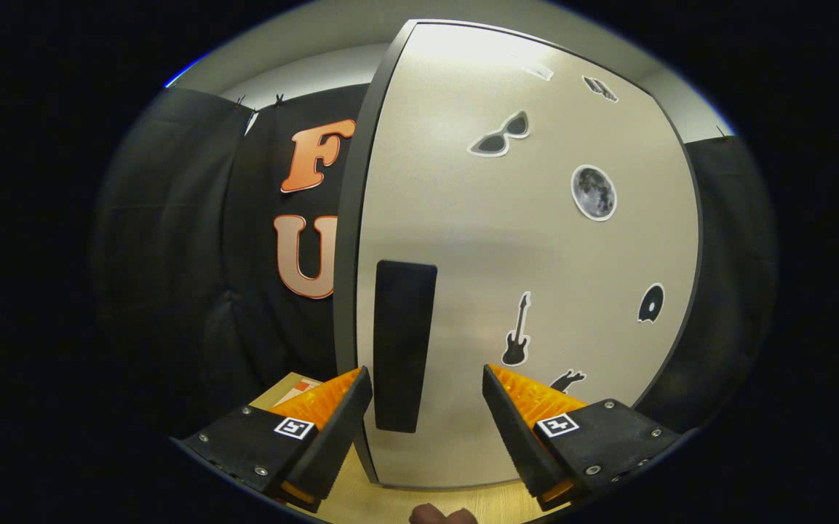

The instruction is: Open the shoe cabinet door, grab the shoes and put them into the shoe cabinet, then close the shoe cabinet door.

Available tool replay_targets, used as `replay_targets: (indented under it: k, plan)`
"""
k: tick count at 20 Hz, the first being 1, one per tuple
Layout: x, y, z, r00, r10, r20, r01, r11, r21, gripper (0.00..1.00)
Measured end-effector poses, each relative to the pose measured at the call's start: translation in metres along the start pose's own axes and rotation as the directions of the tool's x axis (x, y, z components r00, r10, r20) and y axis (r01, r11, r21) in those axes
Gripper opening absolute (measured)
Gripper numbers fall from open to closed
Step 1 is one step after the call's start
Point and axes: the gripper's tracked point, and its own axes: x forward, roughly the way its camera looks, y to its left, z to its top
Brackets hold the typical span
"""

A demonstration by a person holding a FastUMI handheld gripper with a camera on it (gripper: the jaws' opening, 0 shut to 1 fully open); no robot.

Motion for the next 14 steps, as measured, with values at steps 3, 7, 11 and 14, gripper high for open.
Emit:
replay_targets:
  k: [3,7,11,14]
  plan:
    - [-0.037,-0.002,0.0,1.0,0.006,0.005,-0.006,1.0,0.022,0.95]
    - [-0.097,-0.013,0.002,1.0,0.011,0.002,-0.011,0.998,0.057,0.95]
    - [-0.147,-0.033,0.005,1.0,-0.003,-0.003,0.003,1.0,0.029,0.95]
    - [-0.176,-0.051,0.009,1.0,-0.013,0.007,0.013,1.0,0.027,0.95]
